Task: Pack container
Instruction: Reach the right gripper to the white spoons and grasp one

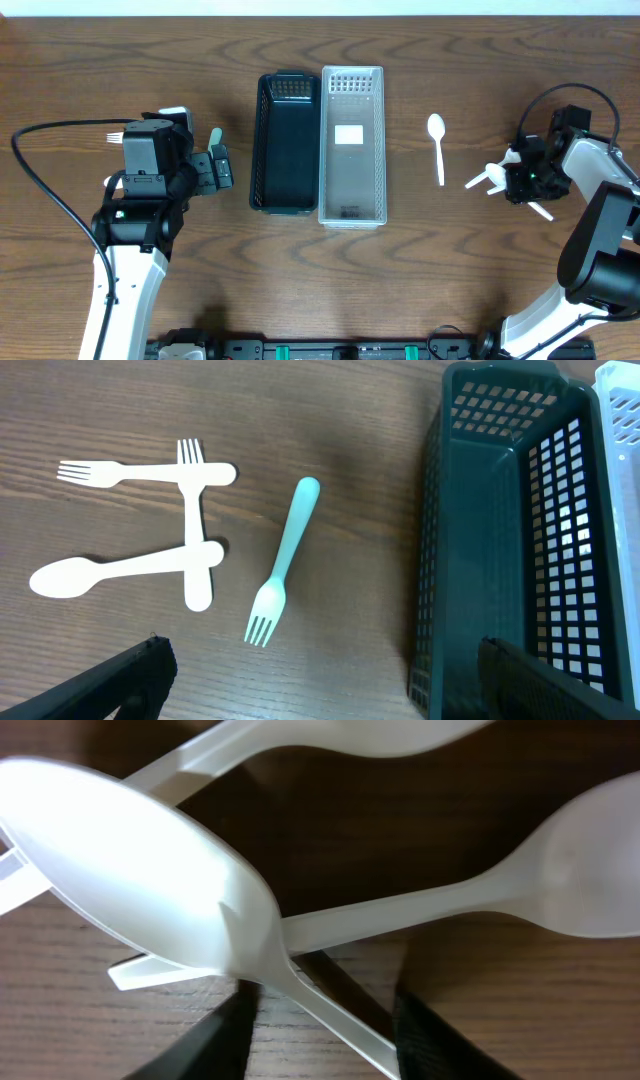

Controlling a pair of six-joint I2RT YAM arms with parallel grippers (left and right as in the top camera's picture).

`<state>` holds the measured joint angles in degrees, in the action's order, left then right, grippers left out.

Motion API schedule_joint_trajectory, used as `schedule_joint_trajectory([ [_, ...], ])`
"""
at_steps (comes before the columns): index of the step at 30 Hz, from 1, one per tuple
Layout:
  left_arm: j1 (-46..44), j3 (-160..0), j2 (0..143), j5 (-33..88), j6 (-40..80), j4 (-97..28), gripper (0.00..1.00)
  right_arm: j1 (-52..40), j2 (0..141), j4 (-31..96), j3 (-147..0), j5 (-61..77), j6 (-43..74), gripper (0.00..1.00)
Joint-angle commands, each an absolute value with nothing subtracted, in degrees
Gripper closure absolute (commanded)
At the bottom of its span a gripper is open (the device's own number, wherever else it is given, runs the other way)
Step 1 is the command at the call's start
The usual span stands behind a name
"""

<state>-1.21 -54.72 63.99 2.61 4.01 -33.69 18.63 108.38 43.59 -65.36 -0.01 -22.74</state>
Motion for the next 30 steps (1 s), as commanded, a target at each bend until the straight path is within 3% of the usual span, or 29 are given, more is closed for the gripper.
schedule_joint_trajectory([
  [1,-0.93,-55.83,64.31,2.33,3.03,-33.87,0.02,18.90,109.14,44.18,-66.00,-0.62,-21.17,0.59],
  [7,-0.93,-55.83,64.31,2.33,3.03,-33.89,0.02,18.87,109.14,45.58,-66.00,-0.64,-20.14,0.72],
  [14,-0.93,-55.83,64.31,2.33,3.03,-33.89,0.02,18.83,109.12,45.67,-66.00,-0.62,-12.75,0.99],
  [23,-0.93,-55.83,64.31,2.33,3.03,-34.24,0.02,17.50,107.48,53.91,-71.11,1.06,-3.66,0.99],
  [30,-0.93,-55.83,64.31,2.33,3.03,-34.26,0.02,9.80,99.85,64.49,-84.16,16.23,-0.01,0.99],
])
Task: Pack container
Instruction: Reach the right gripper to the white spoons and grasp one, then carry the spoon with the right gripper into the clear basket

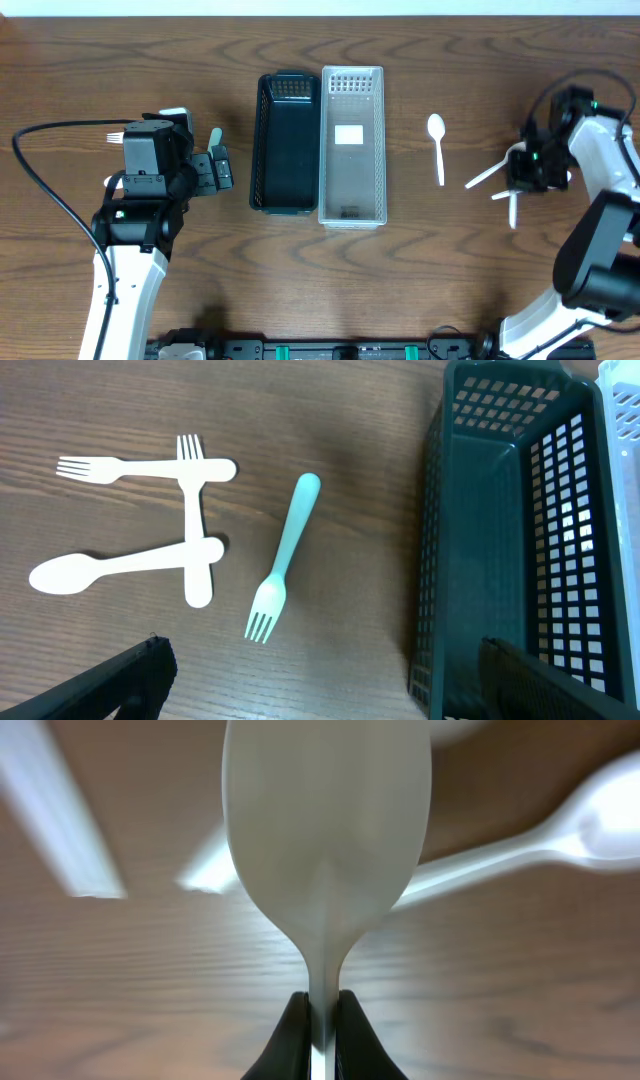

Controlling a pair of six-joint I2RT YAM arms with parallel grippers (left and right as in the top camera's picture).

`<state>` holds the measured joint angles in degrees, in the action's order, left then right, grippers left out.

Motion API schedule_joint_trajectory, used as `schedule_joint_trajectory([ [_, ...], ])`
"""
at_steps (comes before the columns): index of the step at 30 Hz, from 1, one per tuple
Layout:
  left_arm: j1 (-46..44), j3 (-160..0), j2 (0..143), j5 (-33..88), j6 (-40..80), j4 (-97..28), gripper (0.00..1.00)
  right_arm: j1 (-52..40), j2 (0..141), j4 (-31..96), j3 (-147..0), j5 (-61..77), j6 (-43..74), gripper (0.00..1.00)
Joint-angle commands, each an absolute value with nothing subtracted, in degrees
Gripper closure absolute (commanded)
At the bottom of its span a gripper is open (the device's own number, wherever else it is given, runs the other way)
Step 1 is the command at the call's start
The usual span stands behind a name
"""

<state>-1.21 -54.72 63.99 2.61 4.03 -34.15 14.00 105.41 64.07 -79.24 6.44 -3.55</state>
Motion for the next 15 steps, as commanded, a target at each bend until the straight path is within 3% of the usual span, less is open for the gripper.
schedule_joint_trajectory([
  [1,-0.93,-55.83,64.31,2.33,3.03,-34.26,0.02,8.25,98.80,63.79,-85.10,18.28,1.37,0.99],
  [8,-0.93,-55.83,64.31,2.33,3.05,-34.26,0.02,-7.81,96.36,50.30,-85.69,21.41,19.55,0.99],
  [15,-0.93,-55.83,64.31,2.35,3.05,-34.26,0.02,-22.46,103.96,41.39,-85.69,12.08,27.22,0.99],
])
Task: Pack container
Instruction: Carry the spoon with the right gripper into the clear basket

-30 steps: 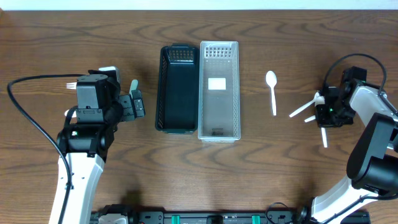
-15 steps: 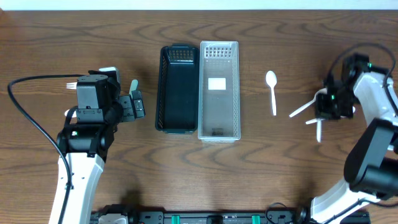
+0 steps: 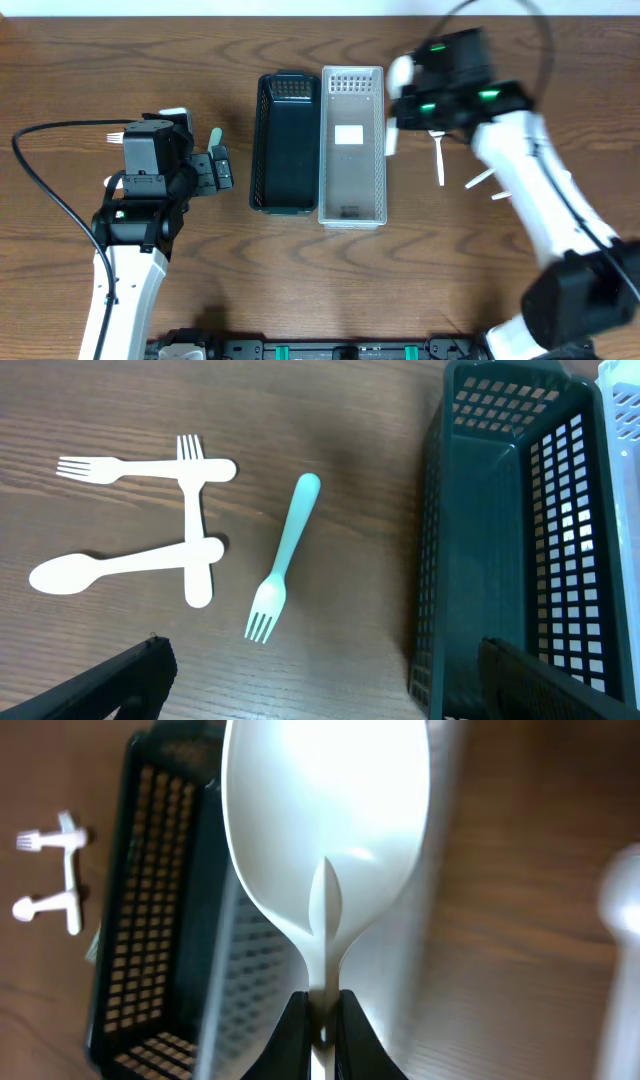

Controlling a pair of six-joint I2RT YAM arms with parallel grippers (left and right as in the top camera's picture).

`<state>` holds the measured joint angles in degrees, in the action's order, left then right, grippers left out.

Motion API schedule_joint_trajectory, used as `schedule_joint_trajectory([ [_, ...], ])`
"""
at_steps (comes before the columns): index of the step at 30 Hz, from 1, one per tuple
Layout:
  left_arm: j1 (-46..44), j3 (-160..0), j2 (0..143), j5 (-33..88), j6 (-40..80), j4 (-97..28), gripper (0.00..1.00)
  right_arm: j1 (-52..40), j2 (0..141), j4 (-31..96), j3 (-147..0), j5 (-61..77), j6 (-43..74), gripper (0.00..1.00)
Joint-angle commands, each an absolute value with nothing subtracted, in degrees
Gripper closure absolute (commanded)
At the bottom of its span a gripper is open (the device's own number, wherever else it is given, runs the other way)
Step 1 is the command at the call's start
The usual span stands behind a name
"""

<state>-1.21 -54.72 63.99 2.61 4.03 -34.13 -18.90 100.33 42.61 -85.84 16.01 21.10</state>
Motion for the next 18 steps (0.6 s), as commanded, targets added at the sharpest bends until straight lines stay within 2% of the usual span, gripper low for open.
schedule_joint_trajectory([
  [1,-0.93,-55.83,64.31,2.35,3.05,-34.26,0.02,-23.64,105.47,40.32,-85.69,11.64,27.22,0.99],
  [8,-0.93,-55.83,64.31,2.35,3.05,-34.54,0.02,-25.41,113.58,37.63,-85.69,10.94,28.73,0.98],
  [13,-0.93,-55.83,64.31,2.35,3.05,-34.70,0.02,-25.19,111.57,38.09,-86.89,10.96,22.28,0.62],
  [16,-0.93,-55.83,64.31,2.35,3.05,-34.70,0.02,-24.05,107.44,38.44,-88.09,10.90,17.28,0.54],
  [18,-0.93,-55.83,64.31,2.35,3.05,-34.70,0.02,-21.76,103.50,38.54,-88.38,9.98,14.68,0.53],
])
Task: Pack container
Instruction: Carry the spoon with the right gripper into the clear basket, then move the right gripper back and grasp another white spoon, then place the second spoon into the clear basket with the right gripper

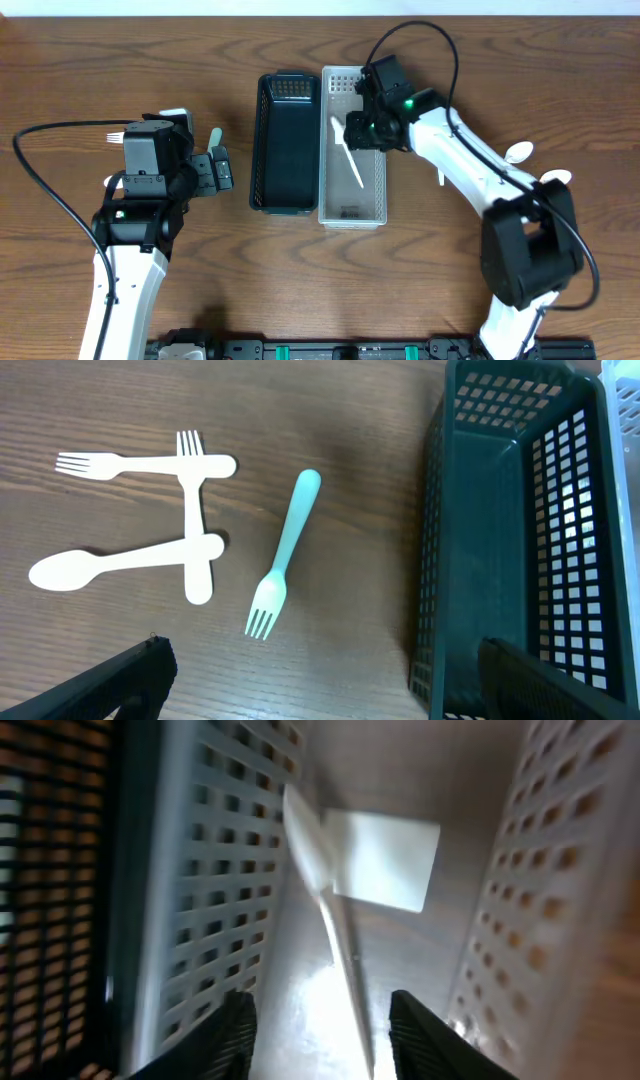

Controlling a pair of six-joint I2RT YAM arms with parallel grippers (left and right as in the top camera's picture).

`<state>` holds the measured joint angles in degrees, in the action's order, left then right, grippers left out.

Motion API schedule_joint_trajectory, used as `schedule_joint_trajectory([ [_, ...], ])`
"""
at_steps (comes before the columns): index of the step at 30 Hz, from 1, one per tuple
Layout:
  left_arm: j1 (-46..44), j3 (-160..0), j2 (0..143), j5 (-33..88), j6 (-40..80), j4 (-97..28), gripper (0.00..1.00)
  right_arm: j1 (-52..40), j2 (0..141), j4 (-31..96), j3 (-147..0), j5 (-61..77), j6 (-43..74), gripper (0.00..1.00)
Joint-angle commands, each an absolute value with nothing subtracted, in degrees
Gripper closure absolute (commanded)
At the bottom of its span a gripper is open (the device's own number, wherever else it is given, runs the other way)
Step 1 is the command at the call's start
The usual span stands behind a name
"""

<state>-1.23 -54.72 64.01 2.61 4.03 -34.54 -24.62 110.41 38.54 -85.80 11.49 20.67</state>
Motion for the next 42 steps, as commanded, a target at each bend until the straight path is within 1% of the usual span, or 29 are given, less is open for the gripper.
schedule_joint_trajectory([
  [1,-0.93,-55.83,64.31,2.35,3.05,-34.70,0.02,-20.40,101.84,38.79,-88.38,8.73,14.11,0.53],
  [3,-0.93,-55.83,64.31,2.35,3.05,-34.70,0.02,-16.10,98.30,40.23,-88.38,4.58,12.95,0.53],
  [6,-0.93,-55.83,64.31,2.35,3.05,-34.70,0.02,-9.74,96.64,42.63,-88.38,3.49,10.24,0.54],
  [8,-0.93,-55.83,64.31,2.35,3.05,-34.70,0.02,-5.85,97.08,45.15,-88.27,4.38,8.97,0.57],
  [10,-0.93,-55.83,64.31,2.35,3.05,-34.70,0.02,-2.63,98.59,48.25,-88.05,4.95,7.51,0.58],
  [13,-0.93,-55.83,64.31,2.35,3.05,-34.70,0.02,-0.54,101.91,52.16,-87.88,6.55,7.60,0.62],
  [16,-0.93,-55.83,64.31,2.35,3.05,-34.70,0.02,-0.64,105.69,54.43,-87.88,7.11,7.66,0.63],
  [19,-0.93,-55.83,64.31,2.35,3.05,-34.70,0.02,-1.48,108.99,54.68,-87.88,7.14,9.45,0.60],
  [24,-0.93,-55.83,64.31,2.35,3.05,-34.70,0.02,-3.51,114.39,55.09,-87.88,6.87,9.82,0.61],
  [31,-0.93,-55.83,64.31,2.35,3.05,-34.70,0.02,-5.96,120.68,54.65,-87.88,3.20,9.82,0.61],
  [34,-0.93,-55.83,64.31,2.35,3.05,-34.70,0.02,-6.09,122.87,54.59,-87.88,0.36,10.98,0.60],
  [38,-0.93,-55.83,64.31,2.35,3.05,-34.70,0.02,-5.91,124.86,54.26,-87.88,0.19,11.09,0.61],
  [39,-0.93,-55.83,64.31,2.35,3.05,-34.70,0.02,-5.93,125.12,54.19,-87.88,0.19,11.09,0.62],
  [40,-0.93,-55.83,64.31,2.35,3.05,-34.70,0.02,-5.96,125.40,54.04,-87.88,0.21,11.11,0.65],
  [41,-0.93,-55.83,64.31,2.35,3.05,-34.70,0.02,-6.00,125.56,54.00,-87.88,0.21,11.11,0.69],
  [42,-0.93,-55.83,64.31,2.35,3.05,-34.70,0.02,-6.04,125.73,53.93,-87.88,0.23,11.11,0.75],
])
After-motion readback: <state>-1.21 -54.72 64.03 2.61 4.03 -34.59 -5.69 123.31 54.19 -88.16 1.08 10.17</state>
